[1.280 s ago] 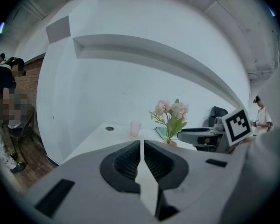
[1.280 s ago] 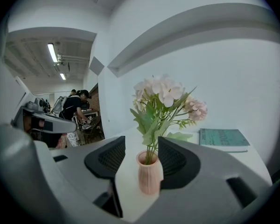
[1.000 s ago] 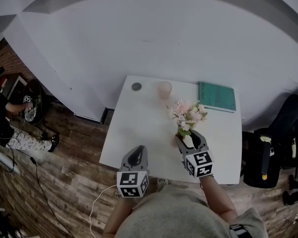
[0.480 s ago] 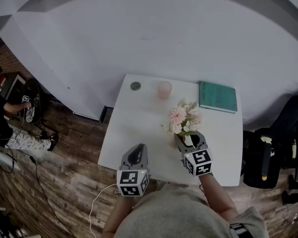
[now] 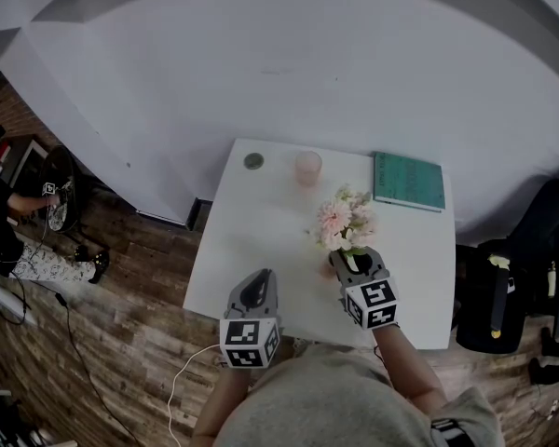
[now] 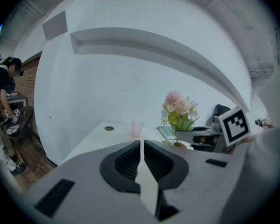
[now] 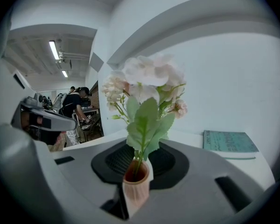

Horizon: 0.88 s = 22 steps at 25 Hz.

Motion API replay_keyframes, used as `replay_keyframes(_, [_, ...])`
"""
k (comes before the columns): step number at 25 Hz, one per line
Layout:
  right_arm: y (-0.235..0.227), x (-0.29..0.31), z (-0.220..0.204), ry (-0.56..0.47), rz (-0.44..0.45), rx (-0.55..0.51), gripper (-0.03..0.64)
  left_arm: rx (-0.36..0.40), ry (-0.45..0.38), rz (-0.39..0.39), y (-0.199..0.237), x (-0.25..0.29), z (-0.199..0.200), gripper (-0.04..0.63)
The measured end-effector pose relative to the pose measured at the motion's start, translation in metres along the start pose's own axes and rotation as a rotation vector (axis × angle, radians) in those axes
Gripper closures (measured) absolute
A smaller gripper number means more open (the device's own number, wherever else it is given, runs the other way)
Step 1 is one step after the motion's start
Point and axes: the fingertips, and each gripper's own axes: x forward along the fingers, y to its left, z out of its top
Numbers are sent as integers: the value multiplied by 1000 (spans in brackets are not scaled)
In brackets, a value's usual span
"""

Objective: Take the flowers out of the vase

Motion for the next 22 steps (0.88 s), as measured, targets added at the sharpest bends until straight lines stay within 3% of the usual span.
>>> replay_keyframes(22, [14,-15,32,-75,-6,-52,563,-1,-14,-4,-7,-31,-6,572])
